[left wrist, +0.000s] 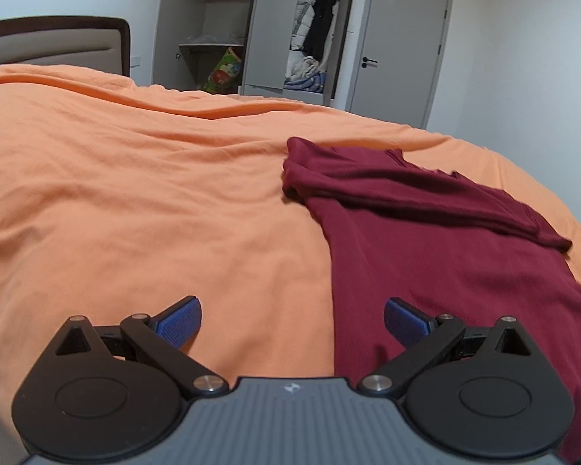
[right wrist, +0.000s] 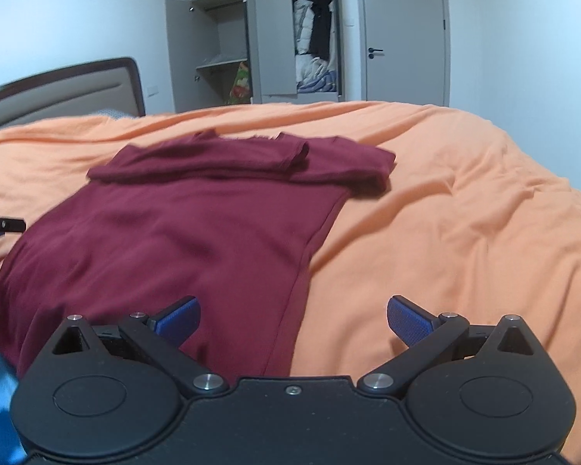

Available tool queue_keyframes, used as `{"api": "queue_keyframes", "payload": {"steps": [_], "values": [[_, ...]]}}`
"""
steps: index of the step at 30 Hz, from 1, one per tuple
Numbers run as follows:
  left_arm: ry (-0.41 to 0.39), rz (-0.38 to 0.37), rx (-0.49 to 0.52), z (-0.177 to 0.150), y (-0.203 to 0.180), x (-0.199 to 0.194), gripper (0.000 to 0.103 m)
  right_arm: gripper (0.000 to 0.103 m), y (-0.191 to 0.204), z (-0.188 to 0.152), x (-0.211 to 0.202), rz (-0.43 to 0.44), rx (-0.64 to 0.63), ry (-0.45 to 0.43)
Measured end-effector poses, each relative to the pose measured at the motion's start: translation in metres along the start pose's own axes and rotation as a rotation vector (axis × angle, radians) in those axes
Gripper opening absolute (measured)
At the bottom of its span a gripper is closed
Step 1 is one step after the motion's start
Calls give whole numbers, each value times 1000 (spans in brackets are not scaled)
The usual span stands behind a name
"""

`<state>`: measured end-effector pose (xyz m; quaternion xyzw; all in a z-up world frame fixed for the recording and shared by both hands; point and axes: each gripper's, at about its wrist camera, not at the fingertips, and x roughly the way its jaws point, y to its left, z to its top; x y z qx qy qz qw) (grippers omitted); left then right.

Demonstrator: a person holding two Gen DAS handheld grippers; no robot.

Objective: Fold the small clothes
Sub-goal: 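Open both tools and move the right tool toward the shirt hem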

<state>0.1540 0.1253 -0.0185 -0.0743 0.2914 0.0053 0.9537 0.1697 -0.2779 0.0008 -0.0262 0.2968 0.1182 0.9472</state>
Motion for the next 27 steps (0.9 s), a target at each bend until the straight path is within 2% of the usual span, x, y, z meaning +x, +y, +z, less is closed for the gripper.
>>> {"api": "queue_keyframes", "payload": {"steps": [4, 7, 9, 13, 16, 19, 23, 27], "values": [[-7, 5, 49, -14, -7, -14, 103, 102, 12, -13, -14, 10, -40, 3], [-20, -9, 76, -22, -14, -28, 103, 102, 19, -18, -25, 66, -36, -17], [-25, -45, 89, -25, -20, -39, 103, 102, 28, -21, -34, 101, -58, -40], [-36, -99, 123, -33, -34, -59, 103, 102, 63, -32, -43, 151, -220, -73], [-49, -88, 160, -40, -44, -70, 103, 102, 91, -45, -46, 170, -379, -85], [-39, -101, 162, -46, -52, -75, 103, 101, 107, -53, -45, 217, -443, -96], [9, -127, 187, -54, -65, -71, 103, 88, 112, -58, -32, 253, -449, -43], [31, -141, 207, -60, -73, -66, 103, 73, 115, -66, -21, 225, -498, -4]]}}
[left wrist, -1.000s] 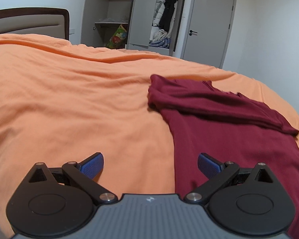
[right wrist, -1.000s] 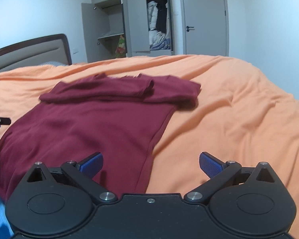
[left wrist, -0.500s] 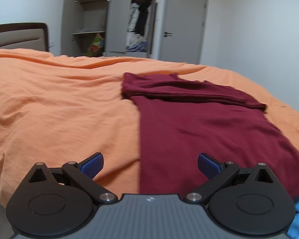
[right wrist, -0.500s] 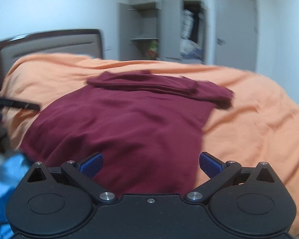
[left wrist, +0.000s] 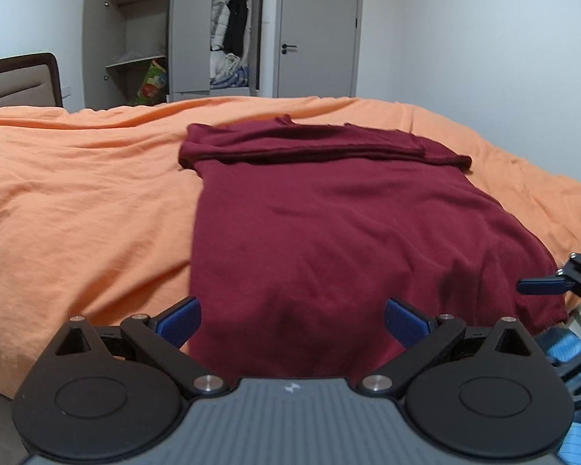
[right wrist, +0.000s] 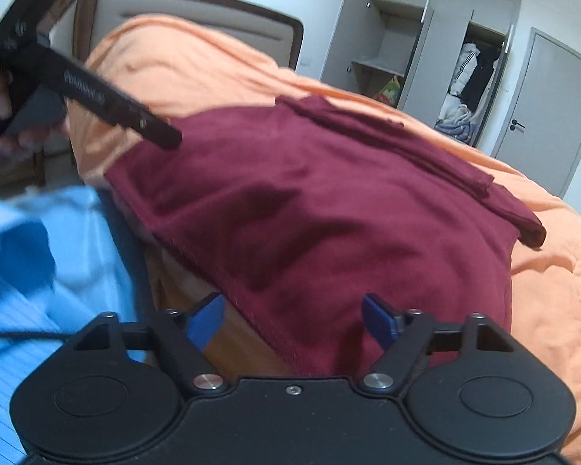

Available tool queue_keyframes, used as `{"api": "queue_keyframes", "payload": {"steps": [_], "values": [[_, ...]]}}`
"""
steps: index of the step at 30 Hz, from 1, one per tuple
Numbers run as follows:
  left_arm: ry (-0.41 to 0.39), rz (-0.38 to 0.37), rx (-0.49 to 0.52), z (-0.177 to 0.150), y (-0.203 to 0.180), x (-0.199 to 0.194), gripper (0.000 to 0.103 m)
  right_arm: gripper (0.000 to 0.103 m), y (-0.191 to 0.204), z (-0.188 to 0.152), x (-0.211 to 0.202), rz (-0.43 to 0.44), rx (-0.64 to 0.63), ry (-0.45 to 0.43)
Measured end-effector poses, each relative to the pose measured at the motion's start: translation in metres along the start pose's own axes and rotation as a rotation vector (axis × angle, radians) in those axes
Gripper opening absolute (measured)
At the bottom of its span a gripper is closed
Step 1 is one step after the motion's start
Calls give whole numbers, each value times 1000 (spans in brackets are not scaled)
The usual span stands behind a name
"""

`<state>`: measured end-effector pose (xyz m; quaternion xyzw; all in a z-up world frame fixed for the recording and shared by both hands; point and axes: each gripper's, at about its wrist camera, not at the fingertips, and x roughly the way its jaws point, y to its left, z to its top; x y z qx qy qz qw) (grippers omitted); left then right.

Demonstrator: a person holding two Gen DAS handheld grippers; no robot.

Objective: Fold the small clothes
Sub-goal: 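Open both tools and move the right tool toward the shirt hem, then close the right tool on the hem corner while the left tool grasps the other hem corner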

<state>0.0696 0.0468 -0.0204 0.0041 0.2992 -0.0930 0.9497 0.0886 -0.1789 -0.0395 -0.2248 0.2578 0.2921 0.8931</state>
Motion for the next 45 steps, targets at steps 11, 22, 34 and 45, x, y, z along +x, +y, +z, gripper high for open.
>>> {"api": "queue_keyframes", "payload": {"steps": [11, 22, 34, 45], "values": [[31, 6, -5, -6, 0, 1, 103, 55, 37, -27, 18, -204, -297, 71], [20, 3, -32, -7, 8, -8, 103, 17, 39, -26, -1, -234, -317, -23], [-97, -123, 156, -16, -27, -31, 103, 11, -4, 28, -39, -132, -63, -152], [-135, -18, 372, -22, -69, -5, 92, 11, -32, 74, -52, -98, -40, -217]]}}
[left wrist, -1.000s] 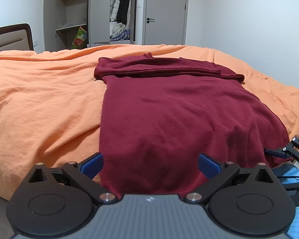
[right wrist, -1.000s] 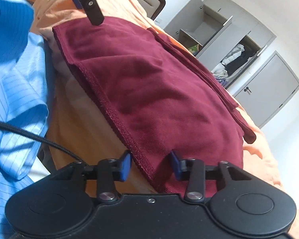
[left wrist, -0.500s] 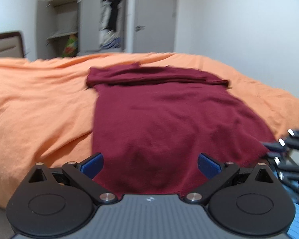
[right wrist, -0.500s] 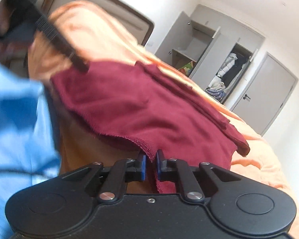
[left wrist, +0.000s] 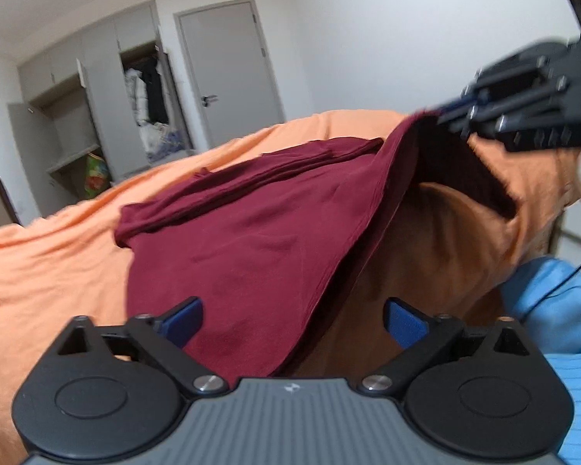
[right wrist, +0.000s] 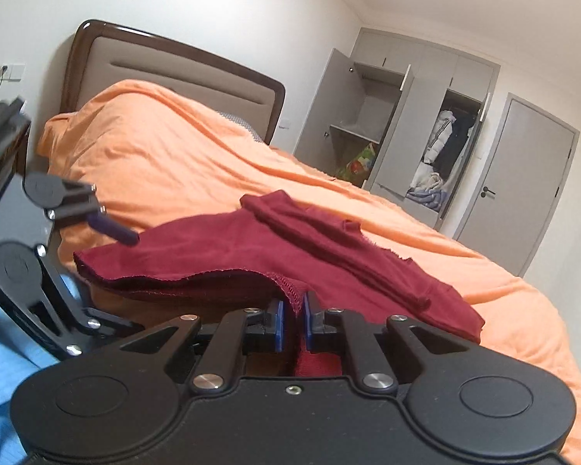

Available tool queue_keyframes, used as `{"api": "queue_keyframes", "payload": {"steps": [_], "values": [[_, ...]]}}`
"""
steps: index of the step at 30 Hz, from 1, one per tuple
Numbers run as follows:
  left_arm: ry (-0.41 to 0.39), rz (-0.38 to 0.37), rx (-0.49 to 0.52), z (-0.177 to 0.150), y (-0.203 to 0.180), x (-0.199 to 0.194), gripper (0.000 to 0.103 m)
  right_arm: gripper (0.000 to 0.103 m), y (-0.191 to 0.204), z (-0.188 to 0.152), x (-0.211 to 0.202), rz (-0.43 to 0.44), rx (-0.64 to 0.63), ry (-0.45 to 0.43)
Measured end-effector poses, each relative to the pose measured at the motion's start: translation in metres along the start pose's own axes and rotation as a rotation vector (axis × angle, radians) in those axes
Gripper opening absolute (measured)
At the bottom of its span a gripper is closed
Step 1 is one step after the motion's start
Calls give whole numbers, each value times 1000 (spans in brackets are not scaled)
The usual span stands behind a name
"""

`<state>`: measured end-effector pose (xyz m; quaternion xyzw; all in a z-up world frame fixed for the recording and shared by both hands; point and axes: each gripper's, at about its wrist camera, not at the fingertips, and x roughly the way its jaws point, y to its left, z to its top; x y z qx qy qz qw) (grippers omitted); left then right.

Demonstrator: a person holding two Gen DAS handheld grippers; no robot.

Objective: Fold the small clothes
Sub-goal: 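Close the right tool on the hem corner while the left tool grasps the other hem corner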

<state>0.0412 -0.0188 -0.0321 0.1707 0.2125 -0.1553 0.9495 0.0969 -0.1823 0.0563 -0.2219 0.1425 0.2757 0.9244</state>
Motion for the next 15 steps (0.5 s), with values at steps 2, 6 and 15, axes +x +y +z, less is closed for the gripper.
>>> {"api": "queue_keyframes", "payload": {"steps": [2, 6, 15], "values": [[6, 46, 31, -2, -3, 2, 84, 11, -1, 1, -4, -8, -2, -6], [4, 130, 75, -14, 2, -2, 65, 11, 0, -3, -9, -17, -1, -3], [38, 173, 110, -28, 24, -5, 11, 11, 16, -35, -8, -32, -31, 62]]}}
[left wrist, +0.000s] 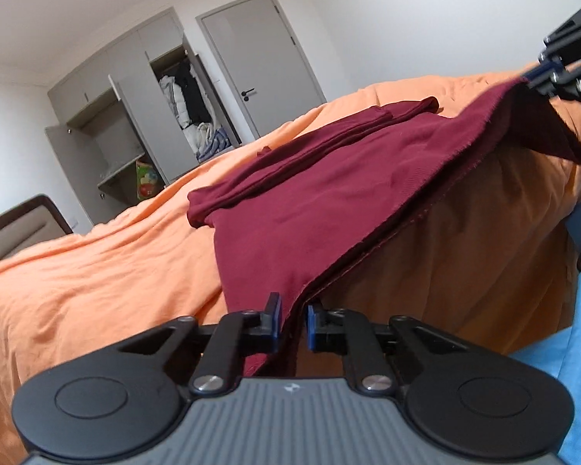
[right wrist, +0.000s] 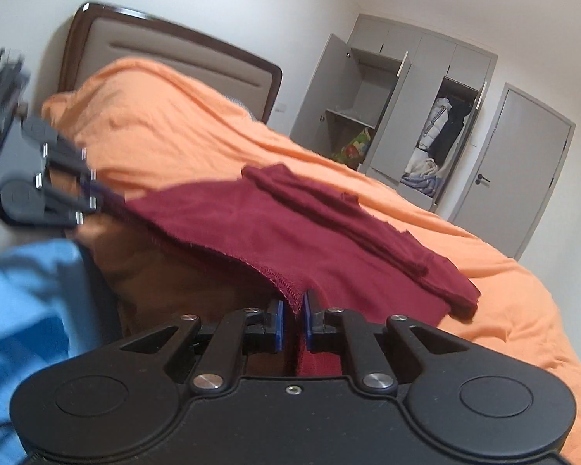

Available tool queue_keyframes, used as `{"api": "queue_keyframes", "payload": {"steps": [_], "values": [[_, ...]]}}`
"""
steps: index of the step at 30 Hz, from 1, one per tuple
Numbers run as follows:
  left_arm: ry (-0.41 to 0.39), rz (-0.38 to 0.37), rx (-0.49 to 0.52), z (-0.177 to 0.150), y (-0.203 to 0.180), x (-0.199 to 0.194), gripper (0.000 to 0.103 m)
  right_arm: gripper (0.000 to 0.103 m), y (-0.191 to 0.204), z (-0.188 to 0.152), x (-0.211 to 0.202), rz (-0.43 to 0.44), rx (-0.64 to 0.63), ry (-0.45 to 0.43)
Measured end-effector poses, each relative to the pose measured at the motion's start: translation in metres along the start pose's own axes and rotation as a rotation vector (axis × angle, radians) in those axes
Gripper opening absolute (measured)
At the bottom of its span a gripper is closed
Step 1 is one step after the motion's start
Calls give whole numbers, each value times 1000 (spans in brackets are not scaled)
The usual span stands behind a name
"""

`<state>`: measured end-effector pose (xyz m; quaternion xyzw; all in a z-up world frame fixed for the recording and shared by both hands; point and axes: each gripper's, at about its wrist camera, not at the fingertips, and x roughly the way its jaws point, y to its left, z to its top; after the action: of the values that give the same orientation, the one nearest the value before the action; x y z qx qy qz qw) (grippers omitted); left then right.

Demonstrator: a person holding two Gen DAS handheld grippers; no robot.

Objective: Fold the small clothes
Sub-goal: 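Close the right tool on the hem corner while the left tool grasps the other hem corner, then lift the hem with both tools and fold it toward the collar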

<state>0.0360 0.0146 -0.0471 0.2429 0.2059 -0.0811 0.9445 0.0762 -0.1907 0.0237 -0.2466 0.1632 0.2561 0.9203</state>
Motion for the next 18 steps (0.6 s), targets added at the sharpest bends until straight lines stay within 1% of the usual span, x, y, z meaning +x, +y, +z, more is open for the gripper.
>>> {"api": "queue_keyframes", "payload": {"steps": [2, 4, 5, 6, 10, 11, 12, 14, 18], "values": [[-25, 14, 32, 0, 2, -4, 9, 11, 10, -12, 2, -24, -38, 25], [-47, 27, 53, 4, 2, -6, 9, 15, 18, -25, 8, -41, -60, 53], [-55, 32, 58, 4, 3, -7, 9, 23, 21, -32, 11, -56, -67, 67], [-59, 37, 62, 6, 4, -7, 9, 29, 25, -39, 14, -71, -75, 81], [-64, 50, 56, 12, 7, -6, 9, 31, 29, -60, 24, -74, -63, 128], [-64, 51, 50, 14, 8, -8, 9, 34, 30, -63, 25, -74, -57, 129], [-66, 50, 44, 15, 9, -8, 9, 42, 29, -64, 24, -78, -54, 126], [-64, 50, 38, 19, 13, -11, 8, 52, 31, -67, 24, -85, -60, 117], [-79, 49, 28, 25, 18, -15, 7, 61, 39, -69, 24, -69, -103, 99]]}}
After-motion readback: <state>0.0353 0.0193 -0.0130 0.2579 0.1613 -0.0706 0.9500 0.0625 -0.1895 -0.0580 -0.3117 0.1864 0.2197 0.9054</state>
